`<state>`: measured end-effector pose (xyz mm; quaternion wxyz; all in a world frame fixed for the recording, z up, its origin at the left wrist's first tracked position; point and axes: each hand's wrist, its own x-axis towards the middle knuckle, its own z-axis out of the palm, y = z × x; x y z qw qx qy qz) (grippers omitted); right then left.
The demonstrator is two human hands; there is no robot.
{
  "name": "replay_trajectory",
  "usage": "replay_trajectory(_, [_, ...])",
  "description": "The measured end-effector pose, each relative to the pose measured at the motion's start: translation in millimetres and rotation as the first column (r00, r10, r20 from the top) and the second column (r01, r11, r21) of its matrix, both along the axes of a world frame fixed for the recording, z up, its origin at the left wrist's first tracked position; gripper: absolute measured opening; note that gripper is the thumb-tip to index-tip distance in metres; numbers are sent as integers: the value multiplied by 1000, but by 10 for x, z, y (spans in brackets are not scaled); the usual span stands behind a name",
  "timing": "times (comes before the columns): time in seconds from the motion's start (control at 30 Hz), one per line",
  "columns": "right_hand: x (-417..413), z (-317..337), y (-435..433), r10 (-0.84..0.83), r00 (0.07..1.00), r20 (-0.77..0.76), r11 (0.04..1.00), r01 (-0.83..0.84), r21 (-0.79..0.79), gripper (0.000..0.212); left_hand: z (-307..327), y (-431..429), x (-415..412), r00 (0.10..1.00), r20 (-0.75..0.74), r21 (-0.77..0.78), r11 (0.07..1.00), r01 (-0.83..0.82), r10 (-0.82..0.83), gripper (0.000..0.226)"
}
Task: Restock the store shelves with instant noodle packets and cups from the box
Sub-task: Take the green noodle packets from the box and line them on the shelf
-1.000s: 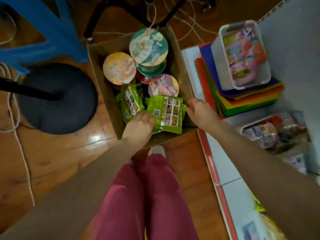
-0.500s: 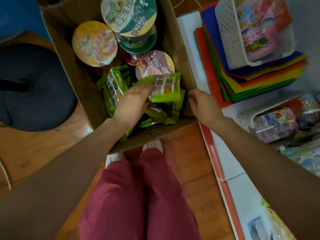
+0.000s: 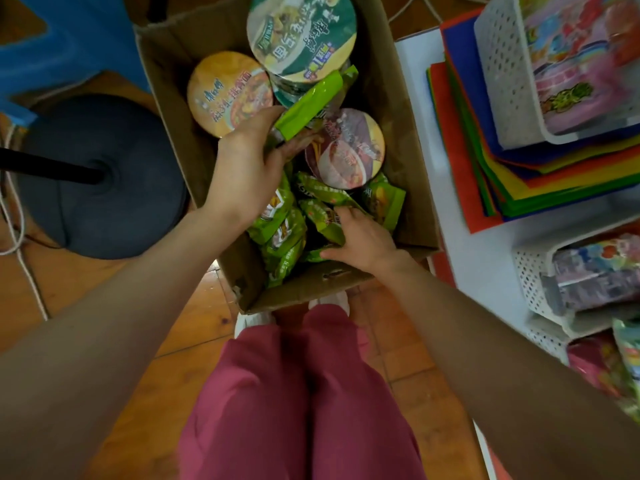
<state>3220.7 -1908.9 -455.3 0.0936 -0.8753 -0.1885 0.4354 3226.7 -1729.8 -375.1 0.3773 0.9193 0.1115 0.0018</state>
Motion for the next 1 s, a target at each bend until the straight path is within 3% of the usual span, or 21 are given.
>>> replay_trajectory(0.17, [-66, -37, 73, 7, 983, 184, 999, -1, -36, 36, 62, 32, -42, 1000, 3, -15, 1000, -18, 18, 40])
replay_trajectory(0.4, [39, 616, -101, -110, 967, 231, 990, 87, 107, 26, 542, 115, -104, 1000, 10, -29, 999, -20, 20, 36])
replay_trajectory(0.53, [110, 1378, -194, -183, 945, 271, 964, 118, 240, 31, 1113, 132, -156, 998, -32, -16, 998, -60, 59, 41])
replay_trajectory(0.77, [151, 2968, -202, -175, 935, 308, 958, 91, 271, 38, 2409, 310, -229, 1000, -4, 10, 1000, 0, 0, 39])
replay_trajectory(1.0, [44, 4640, -242, -267, 909, 318, 922, 146, 359, 32, 3891, 391, -178, 986, 149, 9, 997, 77, -78, 29])
